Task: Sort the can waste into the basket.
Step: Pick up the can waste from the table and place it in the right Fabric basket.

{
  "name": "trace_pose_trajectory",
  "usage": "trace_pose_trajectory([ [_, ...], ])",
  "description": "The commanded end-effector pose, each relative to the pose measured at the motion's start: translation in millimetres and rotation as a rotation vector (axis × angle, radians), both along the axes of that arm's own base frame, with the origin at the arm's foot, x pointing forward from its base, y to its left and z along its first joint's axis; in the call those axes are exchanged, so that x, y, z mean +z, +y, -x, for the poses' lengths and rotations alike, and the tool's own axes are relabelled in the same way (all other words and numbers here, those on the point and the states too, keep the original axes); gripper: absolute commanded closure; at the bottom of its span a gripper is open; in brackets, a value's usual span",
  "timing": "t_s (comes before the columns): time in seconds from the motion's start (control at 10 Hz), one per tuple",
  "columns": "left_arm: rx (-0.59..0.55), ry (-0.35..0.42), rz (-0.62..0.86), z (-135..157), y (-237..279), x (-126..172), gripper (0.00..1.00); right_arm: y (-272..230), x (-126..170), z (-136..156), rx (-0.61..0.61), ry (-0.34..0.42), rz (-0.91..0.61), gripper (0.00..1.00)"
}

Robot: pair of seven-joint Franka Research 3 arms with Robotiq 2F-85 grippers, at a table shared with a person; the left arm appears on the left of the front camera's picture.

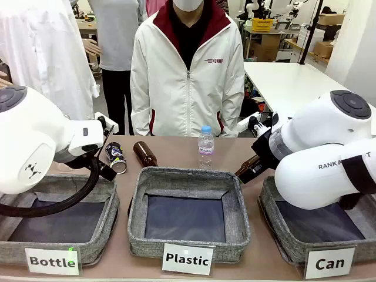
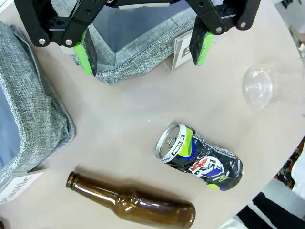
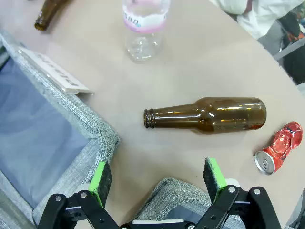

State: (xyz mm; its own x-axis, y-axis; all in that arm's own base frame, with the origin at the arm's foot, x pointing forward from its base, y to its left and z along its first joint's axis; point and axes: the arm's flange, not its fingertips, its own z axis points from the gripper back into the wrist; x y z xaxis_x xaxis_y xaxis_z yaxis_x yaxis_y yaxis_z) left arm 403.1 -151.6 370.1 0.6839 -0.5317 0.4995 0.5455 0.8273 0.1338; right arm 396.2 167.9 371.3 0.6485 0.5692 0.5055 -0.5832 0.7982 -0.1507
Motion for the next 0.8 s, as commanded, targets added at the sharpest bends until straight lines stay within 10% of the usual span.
trace_pose_trajectory([
  [0.0,0.000,0.000,0.000,0.0,0.0,0.1,0.00,0.0,0.0,0.0,0.000,0.000,0.000,0.00],
  [0.7,0.000,0.000,0.000,0.0,0.0,0.1,0.00,0.0,0.0,0.0,0.000,0.000,0.000,0.00],
])
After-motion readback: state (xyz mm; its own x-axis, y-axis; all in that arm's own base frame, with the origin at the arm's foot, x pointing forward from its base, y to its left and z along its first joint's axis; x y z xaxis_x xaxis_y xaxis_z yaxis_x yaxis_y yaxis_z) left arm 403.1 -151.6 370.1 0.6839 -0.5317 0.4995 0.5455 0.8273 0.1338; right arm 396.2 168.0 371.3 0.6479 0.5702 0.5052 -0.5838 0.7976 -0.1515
